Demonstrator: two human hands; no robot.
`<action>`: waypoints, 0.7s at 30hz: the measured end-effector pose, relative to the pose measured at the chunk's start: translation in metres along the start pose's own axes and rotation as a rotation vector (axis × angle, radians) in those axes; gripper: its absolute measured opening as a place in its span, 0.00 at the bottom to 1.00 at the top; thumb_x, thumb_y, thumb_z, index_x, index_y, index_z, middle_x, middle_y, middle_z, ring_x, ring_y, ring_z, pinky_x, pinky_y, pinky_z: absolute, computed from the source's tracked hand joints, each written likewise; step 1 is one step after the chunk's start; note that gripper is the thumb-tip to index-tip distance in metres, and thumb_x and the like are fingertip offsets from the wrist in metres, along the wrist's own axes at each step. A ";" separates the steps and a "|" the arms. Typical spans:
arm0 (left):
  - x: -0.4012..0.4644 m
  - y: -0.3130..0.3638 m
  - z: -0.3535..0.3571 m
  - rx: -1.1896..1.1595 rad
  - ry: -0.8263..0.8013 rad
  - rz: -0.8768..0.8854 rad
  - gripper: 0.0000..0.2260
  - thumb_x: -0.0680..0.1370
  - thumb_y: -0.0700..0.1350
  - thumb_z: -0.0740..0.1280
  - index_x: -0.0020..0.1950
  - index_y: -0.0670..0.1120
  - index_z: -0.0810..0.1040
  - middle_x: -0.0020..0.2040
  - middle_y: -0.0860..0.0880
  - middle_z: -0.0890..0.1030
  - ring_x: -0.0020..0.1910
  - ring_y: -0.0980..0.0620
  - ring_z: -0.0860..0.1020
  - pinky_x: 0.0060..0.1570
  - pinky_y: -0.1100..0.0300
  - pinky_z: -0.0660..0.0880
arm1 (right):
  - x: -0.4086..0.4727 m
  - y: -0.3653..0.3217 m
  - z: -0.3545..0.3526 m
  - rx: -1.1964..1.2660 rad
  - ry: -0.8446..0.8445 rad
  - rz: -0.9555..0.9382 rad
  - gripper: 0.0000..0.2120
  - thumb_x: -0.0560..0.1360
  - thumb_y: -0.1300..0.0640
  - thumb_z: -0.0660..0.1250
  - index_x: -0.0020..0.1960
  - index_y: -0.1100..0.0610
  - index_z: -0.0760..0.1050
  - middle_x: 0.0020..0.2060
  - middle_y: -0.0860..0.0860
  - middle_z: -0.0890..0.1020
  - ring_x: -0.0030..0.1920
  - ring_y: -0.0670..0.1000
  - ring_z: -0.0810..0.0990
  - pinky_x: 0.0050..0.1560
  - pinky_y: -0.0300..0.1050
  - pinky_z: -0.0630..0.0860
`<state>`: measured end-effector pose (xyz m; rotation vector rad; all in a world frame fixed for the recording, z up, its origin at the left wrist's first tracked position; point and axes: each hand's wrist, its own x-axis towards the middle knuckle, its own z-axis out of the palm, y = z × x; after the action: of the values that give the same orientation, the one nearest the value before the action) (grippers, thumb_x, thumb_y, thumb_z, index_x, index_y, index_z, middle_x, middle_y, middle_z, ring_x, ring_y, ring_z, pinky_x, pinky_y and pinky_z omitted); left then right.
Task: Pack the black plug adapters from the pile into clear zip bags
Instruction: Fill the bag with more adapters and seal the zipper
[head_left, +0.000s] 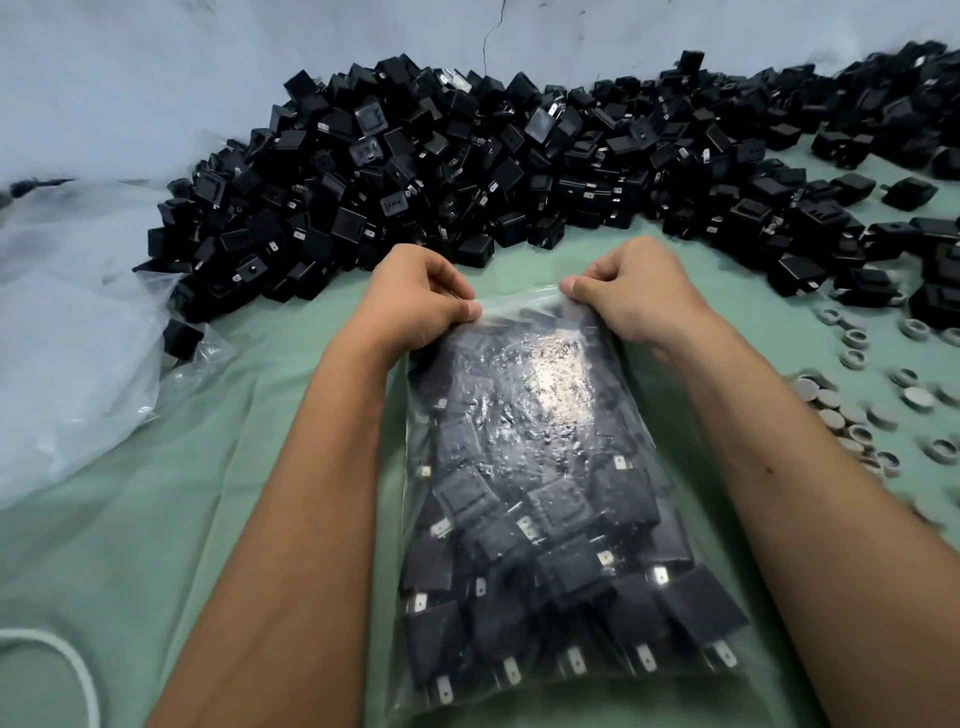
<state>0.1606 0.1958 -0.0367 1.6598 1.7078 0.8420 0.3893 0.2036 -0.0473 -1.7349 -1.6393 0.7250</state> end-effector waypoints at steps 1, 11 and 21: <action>0.000 -0.001 0.003 -0.012 0.030 0.008 0.09 0.71 0.39 0.80 0.39 0.47 0.82 0.31 0.52 0.81 0.28 0.61 0.77 0.34 0.65 0.74 | -0.001 -0.002 0.002 -0.025 0.026 -0.015 0.15 0.78 0.49 0.73 0.40 0.60 0.84 0.36 0.55 0.85 0.36 0.49 0.80 0.36 0.42 0.70; -0.002 0.000 0.011 0.086 0.225 0.084 0.11 0.72 0.42 0.79 0.40 0.52 0.78 0.38 0.54 0.82 0.43 0.52 0.82 0.48 0.54 0.79 | -0.018 -0.031 -0.011 -0.218 -0.252 0.056 0.56 0.69 0.20 0.60 0.82 0.57 0.51 0.78 0.59 0.65 0.74 0.61 0.70 0.71 0.58 0.69; -0.036 0.038 0.040 0.370 0.158 0.237 0.18 0.84 0.58 0.58 0.53 0.46 0.79 0.53 0.42 0.80 0.57 0.40 0.77 0.58 0.46 0.73 | -0.049 -0.023 0.022 -0.229 -0.083 -0.046 0.31 0.81 0.36 0.54 0.79 0.51 0.63 0.73 0.59 0.68 0.75 0.62 0.61 0.73 0.58 0.62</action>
<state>0.2167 0.1612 -0.0323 2.1245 1.8864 0.8184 0.3546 0.1572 -0.0459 -1.8381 -1.8740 0.6144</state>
